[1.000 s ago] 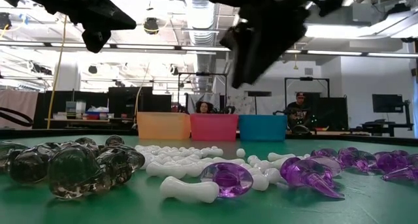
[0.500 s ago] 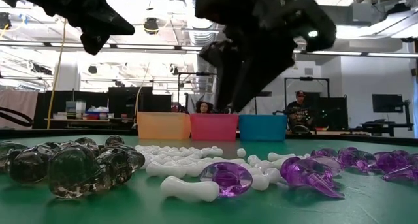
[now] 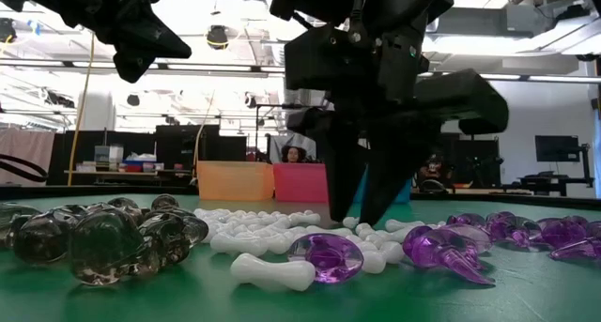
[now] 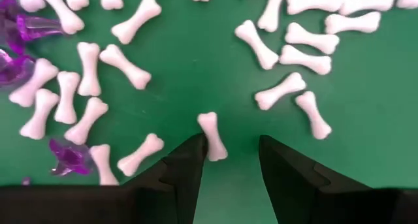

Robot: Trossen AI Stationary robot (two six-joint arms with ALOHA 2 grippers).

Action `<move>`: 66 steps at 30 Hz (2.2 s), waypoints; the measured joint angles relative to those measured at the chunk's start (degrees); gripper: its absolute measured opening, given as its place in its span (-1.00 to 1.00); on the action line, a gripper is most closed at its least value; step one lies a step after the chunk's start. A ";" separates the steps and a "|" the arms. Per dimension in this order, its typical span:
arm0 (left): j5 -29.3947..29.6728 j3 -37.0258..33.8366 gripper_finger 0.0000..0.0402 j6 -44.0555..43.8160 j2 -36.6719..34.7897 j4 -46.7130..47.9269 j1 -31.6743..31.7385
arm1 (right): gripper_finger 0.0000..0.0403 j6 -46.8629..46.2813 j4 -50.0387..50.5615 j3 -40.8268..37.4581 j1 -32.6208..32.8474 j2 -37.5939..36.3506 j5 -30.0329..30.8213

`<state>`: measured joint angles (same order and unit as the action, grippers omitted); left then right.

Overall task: Sort Halloween decoration
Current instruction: Put the white bone toy into the blue bin

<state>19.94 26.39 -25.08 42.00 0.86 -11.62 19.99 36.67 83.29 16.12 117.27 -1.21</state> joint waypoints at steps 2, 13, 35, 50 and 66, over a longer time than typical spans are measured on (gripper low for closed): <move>0.02 0.00 -1.00 0.00 -0.02 -0.20 0.00 | -0.10 -0.02 -0.08 -0.02 0.00 0.00 0.00; 0.59 0.00 -1.00 0.20 0.00 -0.13 0.00 | -0.51 -0.42 -0.34 -0.15 0.49 0.02 -0.33; 0.24 0.00 -1.00 0.24 0.00 0.35 0.00 | -0.91 -9.30 1.59 -0.33 -5.98 -5.57 -0.32; 0.15 0.00 -1.00 -0.64 0.00 1.57 0.02 | -0.89 -7.03 14.58 -0.23 -31.07 -21.86 4.73; 0.15 0.00 -1.00 -1.09 0.00 1.55 0.00 | -0.72 -12.05 14.06 -0.20 -51.90 -14.82 6.08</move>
<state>20.10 26.39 -26.17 42.00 2.42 -11.62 7.94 50.73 83.09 -35.78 102.45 4.86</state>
